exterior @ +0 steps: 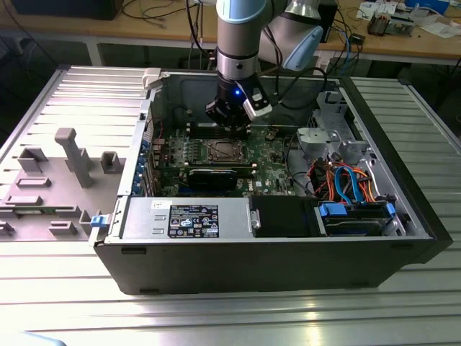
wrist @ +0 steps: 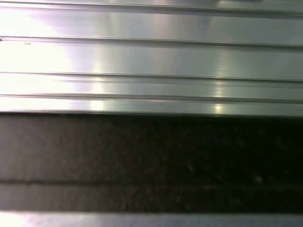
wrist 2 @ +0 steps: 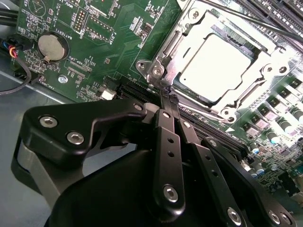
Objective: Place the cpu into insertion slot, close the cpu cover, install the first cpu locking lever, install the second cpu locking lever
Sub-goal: 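Install the first cpu locking lever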
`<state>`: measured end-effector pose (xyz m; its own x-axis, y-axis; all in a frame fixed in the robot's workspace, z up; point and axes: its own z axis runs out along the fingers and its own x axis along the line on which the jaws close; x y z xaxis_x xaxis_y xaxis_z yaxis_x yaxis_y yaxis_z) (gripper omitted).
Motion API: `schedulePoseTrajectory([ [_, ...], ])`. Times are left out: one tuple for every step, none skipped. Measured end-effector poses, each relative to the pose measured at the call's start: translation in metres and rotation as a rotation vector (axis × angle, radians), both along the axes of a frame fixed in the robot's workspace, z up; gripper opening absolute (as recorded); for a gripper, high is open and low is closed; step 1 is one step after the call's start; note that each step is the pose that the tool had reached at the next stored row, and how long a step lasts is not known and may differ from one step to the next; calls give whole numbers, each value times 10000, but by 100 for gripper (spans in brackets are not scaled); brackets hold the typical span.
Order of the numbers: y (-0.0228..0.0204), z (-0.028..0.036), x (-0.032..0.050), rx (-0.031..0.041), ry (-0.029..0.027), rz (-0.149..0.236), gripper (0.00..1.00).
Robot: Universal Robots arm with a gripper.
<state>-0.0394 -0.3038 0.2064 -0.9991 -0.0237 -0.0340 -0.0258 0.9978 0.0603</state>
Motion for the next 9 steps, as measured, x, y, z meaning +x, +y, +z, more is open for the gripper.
schedulePoseTrajectory([
  [0, 3, 0, 1, 0, 0, 11],
  [0, 9, 0, 0, 1, 0, 11],
  [0, 21, 0, 1, 0, 0, 11],
  [0, 42, 0, 0, 0, 0, 11],
  [0, 44, 0, 2, -2, 0, 11],
  [0, 44, 0, 3, -3, 0, 11],
  [0, 44, 0, 2, -2, 0, 11],
  [0, 41, 0, 0, -1, 0, 11],
  [-1, 35, 0, -2, 1, 1, 11],
])
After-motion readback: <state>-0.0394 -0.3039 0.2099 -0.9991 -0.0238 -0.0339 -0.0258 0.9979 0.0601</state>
